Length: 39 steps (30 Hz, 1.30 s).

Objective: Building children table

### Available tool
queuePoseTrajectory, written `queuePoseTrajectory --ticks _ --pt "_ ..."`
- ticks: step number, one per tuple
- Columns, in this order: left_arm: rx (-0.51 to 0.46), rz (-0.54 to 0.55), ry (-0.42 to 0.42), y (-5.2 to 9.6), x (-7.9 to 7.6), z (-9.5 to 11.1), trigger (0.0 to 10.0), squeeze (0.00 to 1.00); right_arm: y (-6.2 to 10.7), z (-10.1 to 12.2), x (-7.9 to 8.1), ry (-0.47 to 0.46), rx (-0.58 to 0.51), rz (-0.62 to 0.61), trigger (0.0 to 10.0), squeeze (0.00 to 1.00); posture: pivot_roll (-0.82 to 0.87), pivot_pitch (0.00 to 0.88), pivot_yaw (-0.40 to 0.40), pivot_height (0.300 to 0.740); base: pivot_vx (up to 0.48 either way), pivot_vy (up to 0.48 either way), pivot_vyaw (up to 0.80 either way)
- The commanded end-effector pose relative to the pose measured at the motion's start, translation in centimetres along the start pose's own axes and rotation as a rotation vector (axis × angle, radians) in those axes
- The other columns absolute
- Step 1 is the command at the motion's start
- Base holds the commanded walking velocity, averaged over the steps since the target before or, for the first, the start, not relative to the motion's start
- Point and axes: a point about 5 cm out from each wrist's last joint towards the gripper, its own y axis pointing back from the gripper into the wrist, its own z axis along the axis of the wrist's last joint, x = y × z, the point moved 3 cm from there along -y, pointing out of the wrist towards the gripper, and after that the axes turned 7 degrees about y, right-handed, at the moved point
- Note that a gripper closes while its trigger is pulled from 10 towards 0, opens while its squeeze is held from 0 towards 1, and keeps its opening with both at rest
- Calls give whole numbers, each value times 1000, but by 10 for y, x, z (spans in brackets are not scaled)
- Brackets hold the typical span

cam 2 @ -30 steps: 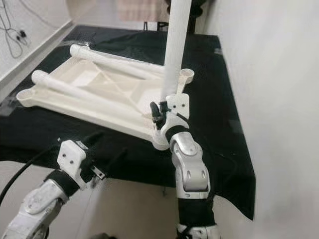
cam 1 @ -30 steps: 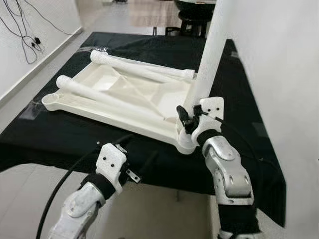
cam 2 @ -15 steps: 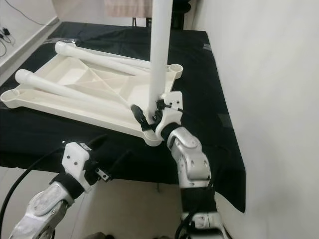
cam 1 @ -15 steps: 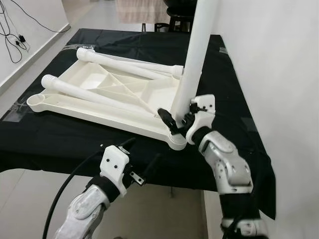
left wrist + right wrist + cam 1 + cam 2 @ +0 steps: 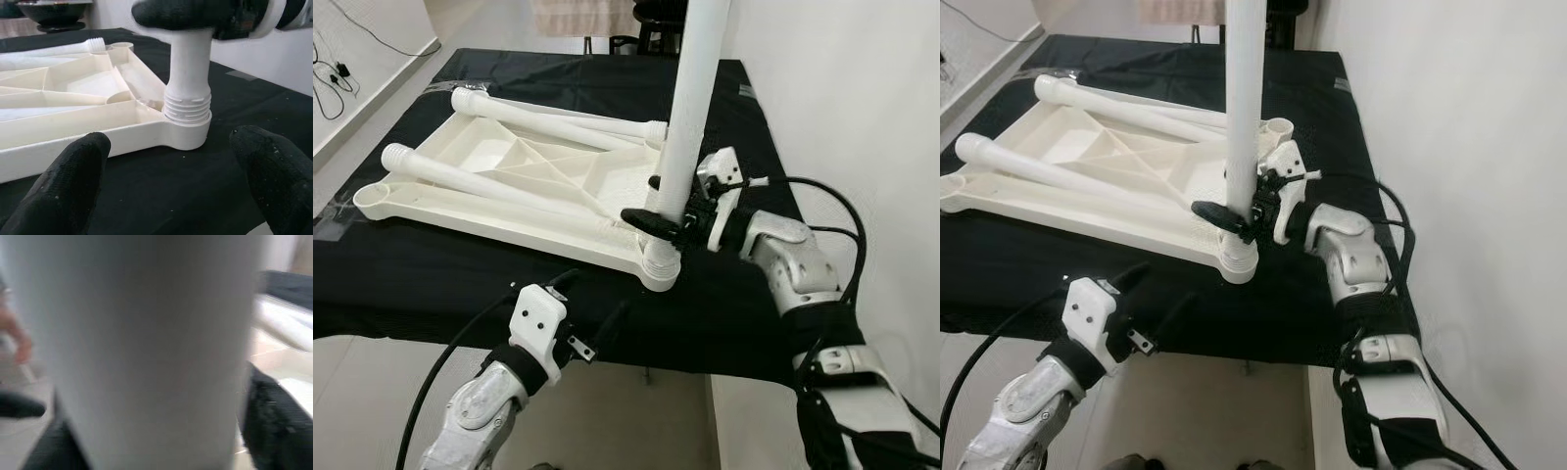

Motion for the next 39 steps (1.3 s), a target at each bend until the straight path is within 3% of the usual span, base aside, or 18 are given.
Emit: queuePoseTrajectory --ticks 1,14,15,16,17,19,20,21,22,24,26,31,32,33,34,36,37,39 --pt "5 -21 1 2 -4 2 10000 0 -3 -2 3 12 4 45 0 0 104 105 -61 740 0 0 0" --pt "14 -13 21 -3 -4 -1 10000 0 4 -7 -12 20 25 -43 0 0 77 103 -46 740 0 0 0" --pt "16 -15 35 -5 -5 -1 4627 0 11 -11 -17 -1 31 -117 0 0 74 105 -45 740 0 0 0" --pt "16 -15 35 -5 -5 -1 4627 0 11 -11 -17 -1 31 -117 0 0 74 105 -45 740 0 0 0" --pt "16 -16 39 -5 -5 -1 0 0 15 -13 -19 -18 32 -169 0 0 63 110 -40 740 0 0 0" --pt "17 -18 40 -5 -5 -1 0 0 19 -17 -19 -44 40 -227 0 0 62 111 -41 740 0 0 0" --pt "18 -20 42 -5 -5 -1 0 0 21 -30 -19 -101 66 -403 0 0 56 117 -48 740 0 0 0" --pt "19 -24 41 -4 -5 0 0 0 30 -52 -8 -178 146 -669 0 0 49 125 -51 740 0 0 0" --pt "19 -24 41 -4 -5 0 0 0 30 -52 -8 -178 146 -669 0 0 49 125 -51 740 0 0 0" --pt "21 -22 42 -3 -3 1 0 0 35 -70 33 -223 225 -843 0 0 56 138 -39 740 0 0 0" --pt "19 -19 51 -4 -4 0 0 0 17 -70 51 -205 207 -768 0 0 55 125 -33 740 0 0 0" --pt "15 -27 49 -7 -6 1 0 0 -3 -65 44 -214 177 -722 0 0 61 120 -43 740 0 0 0" --pt "12 -23 48 -8 -6 2 0 0 -5 -62 41 -212 179 -733 9255 0 61 121 -44 740 0 0 0" --pt "12 -23 48 -8 -6 2 0 0 -5 -62 41 -212 179 -733 9255 0 61 121 -44 740 0 0 0" --pt "7 -15 51 -8 -5 2 0 0 -8 -57 37 -216 147 -727 10000 0 62 118 -45 740 0 0 0" --pt "3 -10 53 -8 -5 2 0 0 -10 -52 36 -222 128 -728 10000 0 62 118 -45 740 0 0 0" --pt "0 -7 56 -9 -5 2 0 0 -10 -46 33 -230 102 -724 10000 1000 63 118 -45 740 0 0 0" --pt "-2 -7 58 -10 -5 3 0 0 -12 -36 32 -248 62 -707 10000 1000 62 116 -45 740 0 0 0"
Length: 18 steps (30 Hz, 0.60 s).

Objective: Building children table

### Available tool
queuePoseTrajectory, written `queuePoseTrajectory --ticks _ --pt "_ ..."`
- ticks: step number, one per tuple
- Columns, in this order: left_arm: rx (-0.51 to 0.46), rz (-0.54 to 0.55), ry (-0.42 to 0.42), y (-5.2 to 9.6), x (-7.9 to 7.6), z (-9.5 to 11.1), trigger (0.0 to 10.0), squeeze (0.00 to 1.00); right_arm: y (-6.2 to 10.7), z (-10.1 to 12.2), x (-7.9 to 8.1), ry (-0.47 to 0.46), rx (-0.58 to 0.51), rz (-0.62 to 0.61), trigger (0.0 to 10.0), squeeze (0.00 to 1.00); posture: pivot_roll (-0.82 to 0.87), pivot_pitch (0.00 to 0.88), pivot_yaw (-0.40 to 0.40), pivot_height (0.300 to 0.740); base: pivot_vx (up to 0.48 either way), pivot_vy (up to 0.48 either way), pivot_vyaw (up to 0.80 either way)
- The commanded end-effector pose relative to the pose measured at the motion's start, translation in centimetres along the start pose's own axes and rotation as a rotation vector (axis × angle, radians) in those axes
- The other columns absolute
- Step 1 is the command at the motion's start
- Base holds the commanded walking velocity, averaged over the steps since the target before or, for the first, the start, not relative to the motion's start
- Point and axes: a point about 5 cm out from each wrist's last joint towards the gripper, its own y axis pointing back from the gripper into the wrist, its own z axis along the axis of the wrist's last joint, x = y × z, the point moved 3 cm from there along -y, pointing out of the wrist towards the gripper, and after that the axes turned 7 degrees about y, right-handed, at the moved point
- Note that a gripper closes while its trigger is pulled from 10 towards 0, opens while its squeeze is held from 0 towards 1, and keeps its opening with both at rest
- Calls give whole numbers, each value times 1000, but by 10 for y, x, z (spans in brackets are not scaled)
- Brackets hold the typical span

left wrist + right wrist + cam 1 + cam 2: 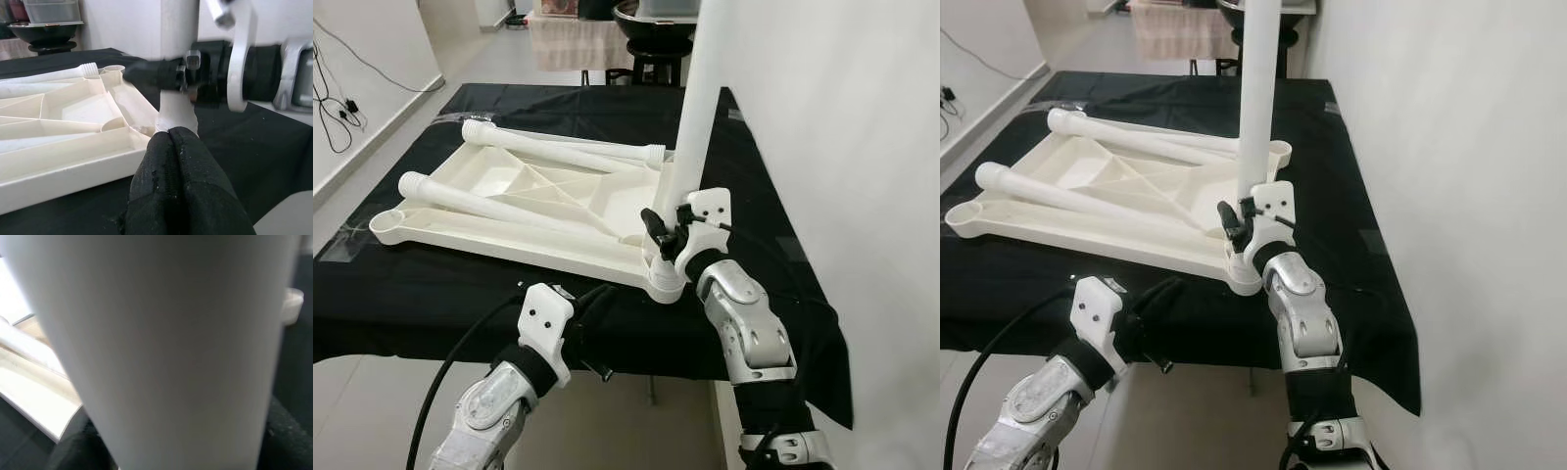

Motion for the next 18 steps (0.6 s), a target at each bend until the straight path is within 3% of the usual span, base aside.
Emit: queuePoseTrajectory --ticks 1,3,4,5,6,7,10,11,13,16,18 --pt "15 5 13 -1 1 -4 0 0 0 5 1 -40 -8 17 10000 1000 62 116 -45 740 0 0 0" --pt "14 1 13 -2 0 -3 0 0 -2 15 3 -42 -42 75 10000 1000 62 112 -45 740 0 0 0" --pt "16 -6 13 -4 0 -3 0 0 -5 28 3 -25 -90 152 10000 0 61 109 -46 740 0 0 0" --pt "16 -6 13 -4 0 -3 0 0 -5 28 3 -25 -90 152 10000 0 61 109 -46 740 0 0 0" --pt "19 -5 11 -5 1 -4 10000 0 -7 40 4 6 -133 275 10000 0 58 105 -47 740 0 0 0" --pt "19 -5 11 -5 1 -4 10000 0 -7 40 4 6 -133 275 10000 0 58 105 -47 740 0 0 0" --pt "22 0 2 -7 2 -4 10000 0 -7 57 2 161 -173 590 10000 0 68 95 -52 740 0 0 0" --pt "22 0 2 -7 2 -4 10000 0 -7 57 2 161 -173 590 10000 0 68 95 -52 740 0 0 0" --pt "23 2 -1 -7 2 -5 10000 0 -5 57 3 234 -153 713 10000 0 71 94 -54 740 0 0 0" --pt "23 5 -2 -7 3 -5 10000 0 -6 57 3 238 -144 749 10000 0 71 94 -54 740 0 0 0" --pt "31 9 -4 -5 3 -6 10000 0 -8 56 4 241 -115 844 10000 0 98 89 -55 740 0 0 0"
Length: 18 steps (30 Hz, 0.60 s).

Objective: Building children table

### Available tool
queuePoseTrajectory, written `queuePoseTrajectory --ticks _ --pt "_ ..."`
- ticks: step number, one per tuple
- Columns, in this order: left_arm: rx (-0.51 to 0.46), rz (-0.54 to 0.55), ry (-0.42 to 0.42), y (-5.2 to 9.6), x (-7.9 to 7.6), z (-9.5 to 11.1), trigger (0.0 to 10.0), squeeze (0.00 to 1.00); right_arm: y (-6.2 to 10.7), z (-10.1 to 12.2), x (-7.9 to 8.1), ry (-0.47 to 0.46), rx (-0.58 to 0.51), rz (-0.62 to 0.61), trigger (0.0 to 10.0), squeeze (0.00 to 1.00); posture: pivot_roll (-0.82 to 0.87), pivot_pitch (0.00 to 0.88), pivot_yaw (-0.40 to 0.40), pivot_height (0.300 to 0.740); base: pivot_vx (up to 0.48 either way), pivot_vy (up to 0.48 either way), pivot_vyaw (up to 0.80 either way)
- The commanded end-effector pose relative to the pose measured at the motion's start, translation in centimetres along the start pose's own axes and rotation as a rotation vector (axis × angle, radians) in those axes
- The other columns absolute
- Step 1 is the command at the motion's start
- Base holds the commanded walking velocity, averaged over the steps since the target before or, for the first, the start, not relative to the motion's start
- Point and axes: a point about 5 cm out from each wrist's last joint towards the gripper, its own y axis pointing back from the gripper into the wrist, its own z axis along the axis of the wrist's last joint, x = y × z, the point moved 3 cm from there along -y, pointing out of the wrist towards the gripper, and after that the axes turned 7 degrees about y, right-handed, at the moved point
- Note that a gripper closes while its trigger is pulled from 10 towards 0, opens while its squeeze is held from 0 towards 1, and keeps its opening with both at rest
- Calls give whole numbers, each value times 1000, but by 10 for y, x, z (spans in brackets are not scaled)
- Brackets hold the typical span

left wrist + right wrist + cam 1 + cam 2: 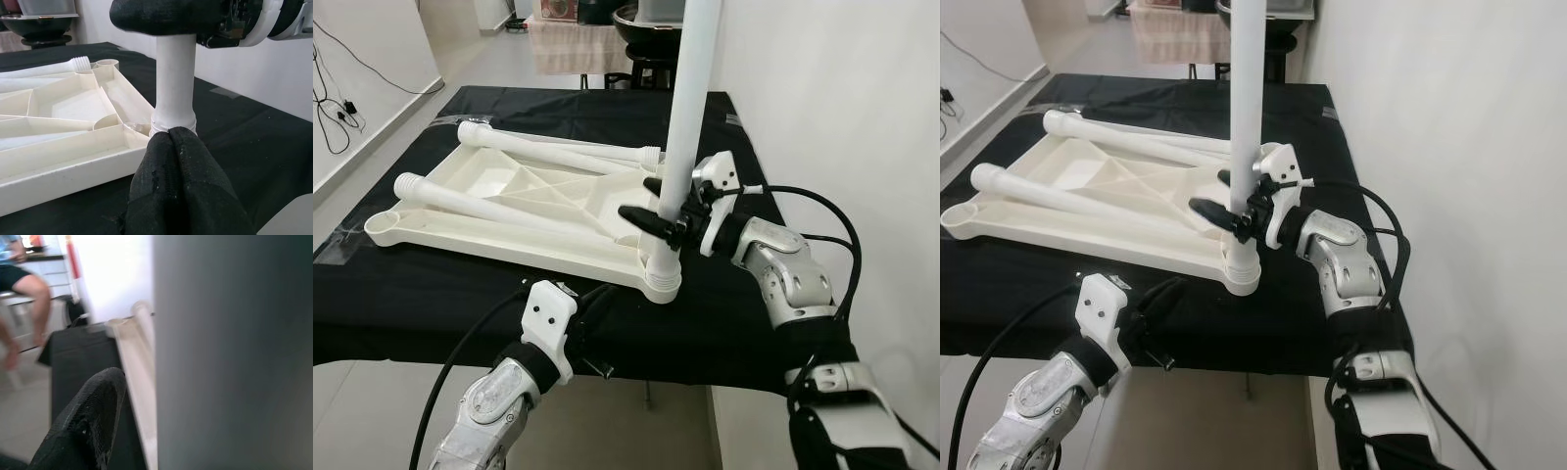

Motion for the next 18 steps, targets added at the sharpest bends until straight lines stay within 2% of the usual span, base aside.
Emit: queuePoseTrajectory --ticks 1,3,4,5,6,14,18 --pt "24 10 -3 3 1 -5 10000 0 -10 0 8 0 -6 98 10000 0 98 89 -55 740 0 0 0" --pt "26 9 -4 3 0 -4 10000 0 -10 -4 8 -8 10 124 9647 0 104 89 -56 740 0 0 0" --pt "26 8 -4 4 0 -4 10000 0 -10 -6 6 -8 15 132 5373 0 104 89 -56 740 0 0 0" --pt "26 8 -4 4 0 -4 10000 0 -10 -6 6 -8 15 132 5373 0 104 89 -56 740 0 0 0" --pt "27 8 -5 4 0 -4 10000 0 -11 -8 4 -7 20 124 0 0 109 90 -58 740 0 0 0" --pt "32 10 -7 6 1 -4 10000 0 -9 -12 -1 -19 22 131 0 0 107 98 -54 740 0 0 0" --pt "35 5 -2 6 -2 -4 10000 0 0 -19 -10 -21 37 63 0 0 101 112 -59 740 0 0 0"
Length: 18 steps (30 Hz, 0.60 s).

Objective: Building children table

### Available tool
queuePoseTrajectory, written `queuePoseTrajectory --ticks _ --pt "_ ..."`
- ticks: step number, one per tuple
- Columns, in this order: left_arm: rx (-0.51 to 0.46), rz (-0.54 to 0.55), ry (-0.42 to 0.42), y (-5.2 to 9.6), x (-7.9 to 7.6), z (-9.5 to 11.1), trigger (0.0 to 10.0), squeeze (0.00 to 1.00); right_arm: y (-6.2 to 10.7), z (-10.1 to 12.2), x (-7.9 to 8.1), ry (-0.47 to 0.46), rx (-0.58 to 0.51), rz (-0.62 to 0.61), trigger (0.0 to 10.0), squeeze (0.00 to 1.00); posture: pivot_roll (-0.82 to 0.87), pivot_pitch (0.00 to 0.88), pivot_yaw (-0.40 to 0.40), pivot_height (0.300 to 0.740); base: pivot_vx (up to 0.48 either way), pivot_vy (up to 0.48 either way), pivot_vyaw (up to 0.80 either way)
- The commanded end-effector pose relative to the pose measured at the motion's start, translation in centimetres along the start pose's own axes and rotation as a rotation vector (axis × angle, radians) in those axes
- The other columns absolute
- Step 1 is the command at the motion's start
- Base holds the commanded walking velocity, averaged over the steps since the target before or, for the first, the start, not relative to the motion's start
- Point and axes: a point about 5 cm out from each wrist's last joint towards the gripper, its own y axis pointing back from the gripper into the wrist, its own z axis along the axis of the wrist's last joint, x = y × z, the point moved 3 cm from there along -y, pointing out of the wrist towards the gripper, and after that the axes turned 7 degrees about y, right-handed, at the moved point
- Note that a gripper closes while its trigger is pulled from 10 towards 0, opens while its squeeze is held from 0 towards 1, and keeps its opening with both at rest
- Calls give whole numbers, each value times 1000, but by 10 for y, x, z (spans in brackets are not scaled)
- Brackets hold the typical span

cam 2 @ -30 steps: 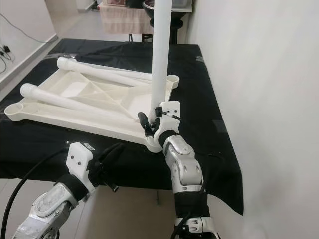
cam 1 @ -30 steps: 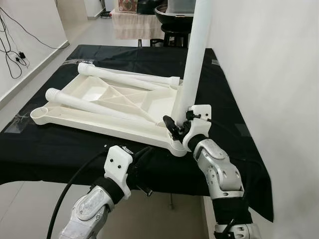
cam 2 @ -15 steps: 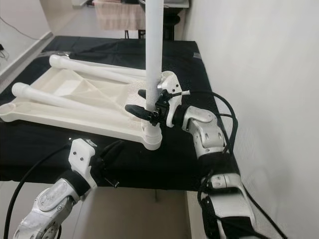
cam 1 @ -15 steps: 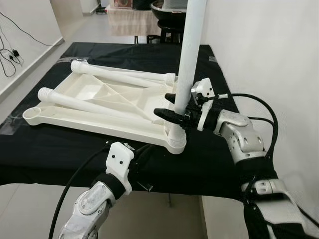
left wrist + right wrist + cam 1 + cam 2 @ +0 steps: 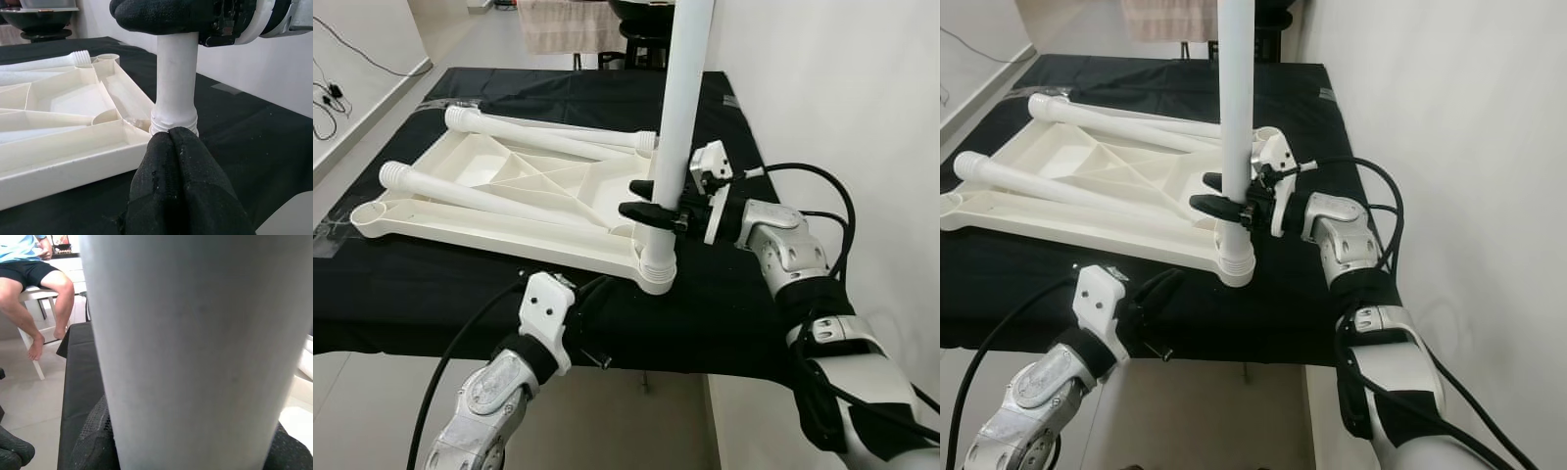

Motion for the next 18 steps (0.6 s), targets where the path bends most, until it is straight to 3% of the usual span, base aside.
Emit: queuePoseTrajectory --ticks 1,3,6,9,11,12,15,18 --pt "11 -4 -3 1 -3 0 10000 0 4 -15 -2 -38 40 -58 0 0 97 115 -58 740 0 0 0" --pt "9 -2 -3 1 -3 0 10000 0 7 -17 -5 -42 41 -94 0 0 94 116 -58 740 0 0 0" --pt "11 1 1 3 -2 0 10000 0 19 -34 -9 -58 89 -273 0 0 80 124 -60 740 0 0 0" --pt "12 1 2 3 -3 0 10000 0 21 -42 -9 -65 122 -342 0 0 78 128 -66 740 0 0 0" --pt "18 -3 5 5 -3 -1 10000 0 27 -67 -5 -132 222 -751 0 0 74 136 -70 740 0 0 0" --pt "20 -2 8 4 -3 -1 10000 0 23 -81 33 -215 258 -843 0 0 78 150 -64 740 0 0 0" --pt "21 1 16 4 -4 -3 10000 0 11 -78 46 -213 246 -817 0 0 63 139 -49 740 0 0 0" --pt "22 2 20 4 -4 -3 10000 0 8 -78 43 -195 247 -818 0 0 66 139 -51 740 0 0 0"
